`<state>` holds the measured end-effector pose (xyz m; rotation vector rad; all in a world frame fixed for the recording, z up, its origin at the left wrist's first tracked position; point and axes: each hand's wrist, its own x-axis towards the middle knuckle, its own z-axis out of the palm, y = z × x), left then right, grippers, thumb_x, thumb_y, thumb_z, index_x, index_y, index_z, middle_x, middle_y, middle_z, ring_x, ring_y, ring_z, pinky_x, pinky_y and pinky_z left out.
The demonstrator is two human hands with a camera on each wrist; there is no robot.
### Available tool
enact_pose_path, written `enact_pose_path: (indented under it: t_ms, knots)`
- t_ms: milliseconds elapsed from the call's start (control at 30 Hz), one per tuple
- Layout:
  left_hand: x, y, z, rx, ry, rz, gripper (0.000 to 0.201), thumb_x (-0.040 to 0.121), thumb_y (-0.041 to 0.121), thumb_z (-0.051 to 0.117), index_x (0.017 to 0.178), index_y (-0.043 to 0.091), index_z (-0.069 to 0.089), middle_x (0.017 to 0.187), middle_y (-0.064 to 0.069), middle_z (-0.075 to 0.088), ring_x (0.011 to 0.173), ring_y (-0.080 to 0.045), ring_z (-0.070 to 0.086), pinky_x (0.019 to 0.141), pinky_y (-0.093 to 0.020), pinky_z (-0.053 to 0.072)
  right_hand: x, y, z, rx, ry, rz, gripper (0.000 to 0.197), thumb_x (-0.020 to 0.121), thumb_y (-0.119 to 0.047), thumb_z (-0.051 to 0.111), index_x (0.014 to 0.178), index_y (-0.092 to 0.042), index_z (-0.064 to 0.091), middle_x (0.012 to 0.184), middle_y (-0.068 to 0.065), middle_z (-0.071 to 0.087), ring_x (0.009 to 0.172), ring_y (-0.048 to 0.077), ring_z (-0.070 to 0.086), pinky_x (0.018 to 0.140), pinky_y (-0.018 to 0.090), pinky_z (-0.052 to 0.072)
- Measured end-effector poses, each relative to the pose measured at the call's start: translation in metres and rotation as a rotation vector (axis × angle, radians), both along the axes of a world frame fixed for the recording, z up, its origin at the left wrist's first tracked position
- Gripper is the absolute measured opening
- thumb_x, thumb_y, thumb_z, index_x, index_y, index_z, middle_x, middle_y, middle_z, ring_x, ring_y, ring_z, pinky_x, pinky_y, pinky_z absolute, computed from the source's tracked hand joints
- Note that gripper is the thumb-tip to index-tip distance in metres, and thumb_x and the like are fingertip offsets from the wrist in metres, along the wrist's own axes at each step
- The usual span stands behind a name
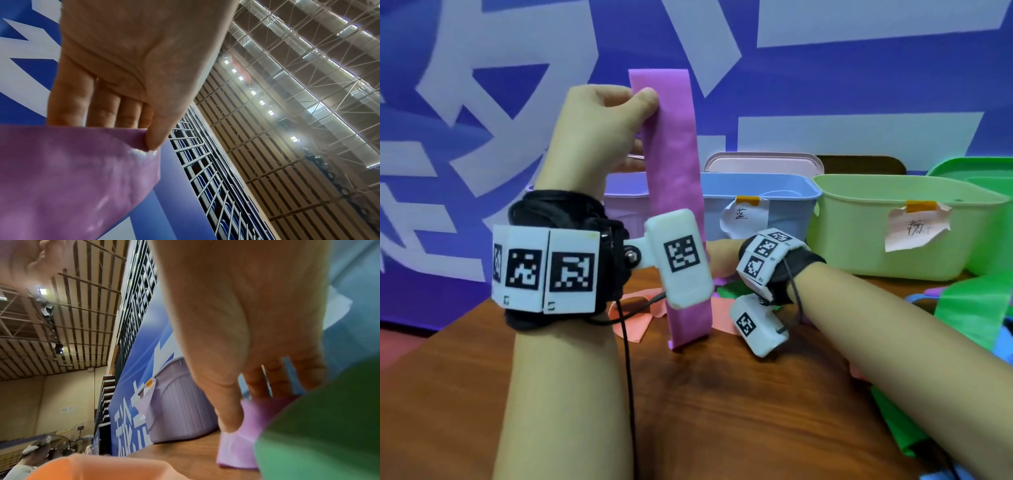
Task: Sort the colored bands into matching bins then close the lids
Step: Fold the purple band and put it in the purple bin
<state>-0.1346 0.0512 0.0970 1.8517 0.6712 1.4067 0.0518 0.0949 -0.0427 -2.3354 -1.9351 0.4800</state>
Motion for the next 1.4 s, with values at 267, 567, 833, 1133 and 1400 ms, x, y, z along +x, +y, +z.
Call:
enact_pose_path:
  t_ms: [267,567,833,1133,1400]
  knots:
    - [0.010,-0.008,0.002,0.016,0.030,-0.017,0.022,0.091,0.023,0.053,0.070,0.016,0.059,0.067,0.002,0.054,0.047,-0.006,0.053,0.050,-0.019,0.050,0.001,-0.071,0.047,0.480,0.183,0.003,0.032,0.081,-0.009,0.064,0.053,-0.006,0.050,0.052,0.014,0.042,0.052,0.011,0.036,0.052,0.022,0.032]
    - [0.033,-0.020,-0.001,0.035,0.087,-0.089,0.022,0.090,0.022,0.053,0.069,0.017,0.059,0.064,0.003,0.054,0.046,-0.005,0.053,0.051,-0.019,0.053,0.032,-0.173,0.112,1.043,0.570,-0.133,0.016,0.086,-0.012,0.062,0.071,-0.018,0.060,0.063,-0.004,0.053,0.054,0.004,0.047,0.050,0.017,0.044]
    - [0.064,-0.034,-0.012,-0.010,0.092,-0.192,0.019,0.092,0.017,0.051,0.077,0.012,0.061,0.071,0.001,0.057,0.050,-0.008,0.061,0.050,-0.018,0.050,0.064,-0.236,0.137,1.366,0.645,-0.277,0.012,0.087,-0.010,0.060,0.078,-0.017,0.060,0.068,-0.001,0.058,0.051,0.004,0.059,0.055,0.024,0.055]
    - [0.088,-0.058,-0.017,-0.061,0.077,-0.355,0.018,0.095,0.018,0.051,0.083,0.011,0.063,0.079,-0.003,0.057,0.063,-0.013,0.061,0.060,-0.022,0.056,0.038,-0.259,0.151,1.264,0.845,0.036,0.009,0.091,-0.012,0.056,0.085,-0.017,0.060,0.074,-0.006,0.064,0.064,0.003,0.064,0.059,0.019,0.052]
    - [0.092,-0.065,-0.018,-0.078,0.057,-0.360,0.024,0.094,0.015,0.050,0.100,-0.001,0.066,0.088,-0.010,0.062,0.070,-0.020,0.063,0.060,-0.021,0.055,0.029,-0.231,0.141,1.381,0.374,-0.306,0.009,0.074,-0.012,0.060,0.068,-0.014,0.066,0.066,0.006,0.063,0.068,0.023,0.063,0.063,0.040,0.057]
